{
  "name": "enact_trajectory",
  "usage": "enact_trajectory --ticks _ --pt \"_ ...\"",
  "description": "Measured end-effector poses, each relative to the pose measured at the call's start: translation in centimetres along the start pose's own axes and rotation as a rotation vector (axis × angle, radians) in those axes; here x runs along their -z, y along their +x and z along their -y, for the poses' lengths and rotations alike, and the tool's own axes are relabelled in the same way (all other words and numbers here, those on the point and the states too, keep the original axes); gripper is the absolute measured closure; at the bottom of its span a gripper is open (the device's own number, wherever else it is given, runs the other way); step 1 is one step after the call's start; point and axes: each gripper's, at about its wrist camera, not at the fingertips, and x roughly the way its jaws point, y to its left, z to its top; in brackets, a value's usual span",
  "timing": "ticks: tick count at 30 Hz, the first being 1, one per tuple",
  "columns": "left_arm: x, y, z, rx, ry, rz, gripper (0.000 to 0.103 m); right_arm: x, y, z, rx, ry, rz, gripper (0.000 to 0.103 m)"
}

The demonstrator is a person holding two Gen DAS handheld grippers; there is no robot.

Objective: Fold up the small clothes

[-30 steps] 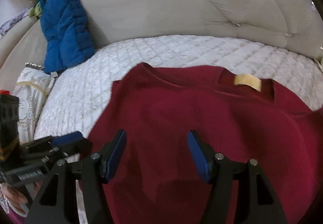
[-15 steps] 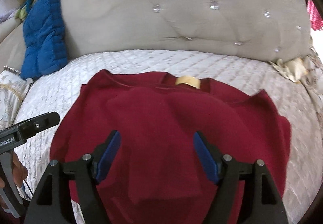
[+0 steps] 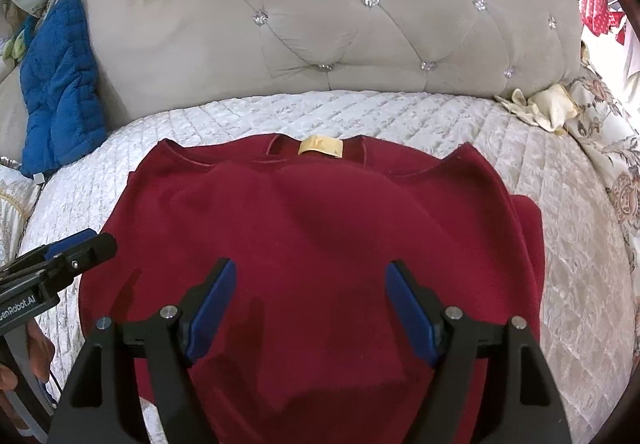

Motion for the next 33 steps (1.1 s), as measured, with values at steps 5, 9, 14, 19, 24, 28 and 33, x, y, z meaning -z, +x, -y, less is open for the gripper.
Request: enact_trajectory --ticks 5,9,14,19,24,28,33 --pt "0.0 0.0 -0.4 -0.016 -0.011 0.003 0.065 0.0 0.1 -0.4 -0.006 -0.005 -0.004 0.022" --pt "-0.1 0.0 -0.5 -0.02 -0.021 0.005 0.065 -0.1 0.4 -0.5 -0.009 -0.007 -0.01 0.022" --pt "-0.2 0.0 -0.6 -0.034 -0.025 0.008 0.065 -0.1 0.7 -0.4 -0.007 -0.005 -0.018 0.022" --pt "-0.1 0.1 -0.5 -0.039 -0.018 0.006 0.065 0.0 0.8 -0.2 -0.009 0.001 -0.022 0.022" --pt "-0.1 0.2 -0.4 -0.046 -0.014 0.005 0.065 0.0 1.0 -0.4 -0.008 -0.006 -0.03 0.022" --pt "-0.2 0.3 -0.8 -0.046 -0.024 0.003 0.065 -0.1 1.2 -0.8 -0.01 -0.01 -0.033 0.022" --pt "0.2 0.2 -2.0 -0.054 -0.062 -0.016 0.065 -1.0 1.6 -1.8 -0.079 -0.008 -0.057 0.022"
